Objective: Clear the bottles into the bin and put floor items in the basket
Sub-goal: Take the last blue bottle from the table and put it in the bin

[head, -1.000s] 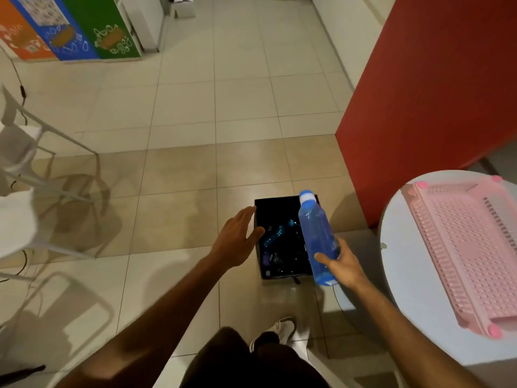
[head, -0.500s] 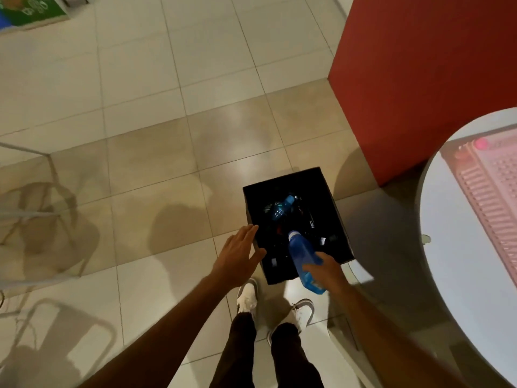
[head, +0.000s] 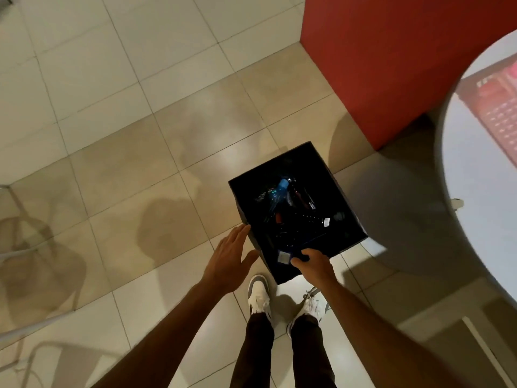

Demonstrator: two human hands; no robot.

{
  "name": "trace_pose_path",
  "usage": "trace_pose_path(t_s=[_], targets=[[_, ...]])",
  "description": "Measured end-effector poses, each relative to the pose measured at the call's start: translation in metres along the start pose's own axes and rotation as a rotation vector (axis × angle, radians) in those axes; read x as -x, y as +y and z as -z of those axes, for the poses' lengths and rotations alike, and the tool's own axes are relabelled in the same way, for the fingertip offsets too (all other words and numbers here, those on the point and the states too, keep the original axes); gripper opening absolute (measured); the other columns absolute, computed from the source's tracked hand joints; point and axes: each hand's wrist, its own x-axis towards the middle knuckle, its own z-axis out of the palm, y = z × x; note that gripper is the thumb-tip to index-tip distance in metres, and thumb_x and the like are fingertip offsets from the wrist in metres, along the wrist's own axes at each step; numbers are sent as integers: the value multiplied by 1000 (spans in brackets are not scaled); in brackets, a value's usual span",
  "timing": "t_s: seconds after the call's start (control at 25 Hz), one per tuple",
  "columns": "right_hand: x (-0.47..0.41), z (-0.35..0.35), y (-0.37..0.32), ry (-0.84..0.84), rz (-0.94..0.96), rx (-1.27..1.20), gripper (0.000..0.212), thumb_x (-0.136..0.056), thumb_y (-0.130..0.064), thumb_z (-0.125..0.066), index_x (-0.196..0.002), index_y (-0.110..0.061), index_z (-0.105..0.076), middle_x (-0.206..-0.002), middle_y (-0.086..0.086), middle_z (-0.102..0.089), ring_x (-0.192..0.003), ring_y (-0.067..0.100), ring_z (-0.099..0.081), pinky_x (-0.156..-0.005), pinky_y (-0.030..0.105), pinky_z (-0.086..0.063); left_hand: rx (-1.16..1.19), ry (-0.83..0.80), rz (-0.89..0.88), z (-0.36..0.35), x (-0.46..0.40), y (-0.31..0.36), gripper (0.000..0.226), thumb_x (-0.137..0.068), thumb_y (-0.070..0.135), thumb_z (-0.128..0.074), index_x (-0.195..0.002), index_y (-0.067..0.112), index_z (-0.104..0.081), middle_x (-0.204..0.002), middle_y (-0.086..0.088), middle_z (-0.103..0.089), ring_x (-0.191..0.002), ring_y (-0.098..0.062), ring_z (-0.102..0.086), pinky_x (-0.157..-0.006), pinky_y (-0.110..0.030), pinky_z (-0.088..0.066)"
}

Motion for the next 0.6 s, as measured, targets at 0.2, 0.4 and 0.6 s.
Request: trace_pose_path(t_s=[0.2,0.4,0.6], targets=[[114,58,-25,143,180,42,56,-95,-36,-61,-148,-23,-48,-149,2,-51,-133,22,-50,-109,36,-41,58,-32,-157,66,36,76,69,-100,55,-45,-157,25,-22,-164,0,-26,-150,-18,-24,-118,-29,-17],[231,111,-41,359,287,-9,55,-96,-37,-61,-149,-26,-47,-149,-2,-51,-136,17,-47,-111,29,-34,135,-30,-322,126,76,149,66,-98,39,-58,-156,25,-28,-161,1,-33,-147,-20,-32,-118,-43,-35],[326,133,-20,604,364,-127,53,-97,-35,-59,-148,-28,-46,-149,-5,-50,-137,16,-43,-112,32,-36,129,-96,-537,140,119,215,66,-98,39,-59,-156,31,-28,-161,8,-31,-147,-16,-31,-118,-38,-34]])
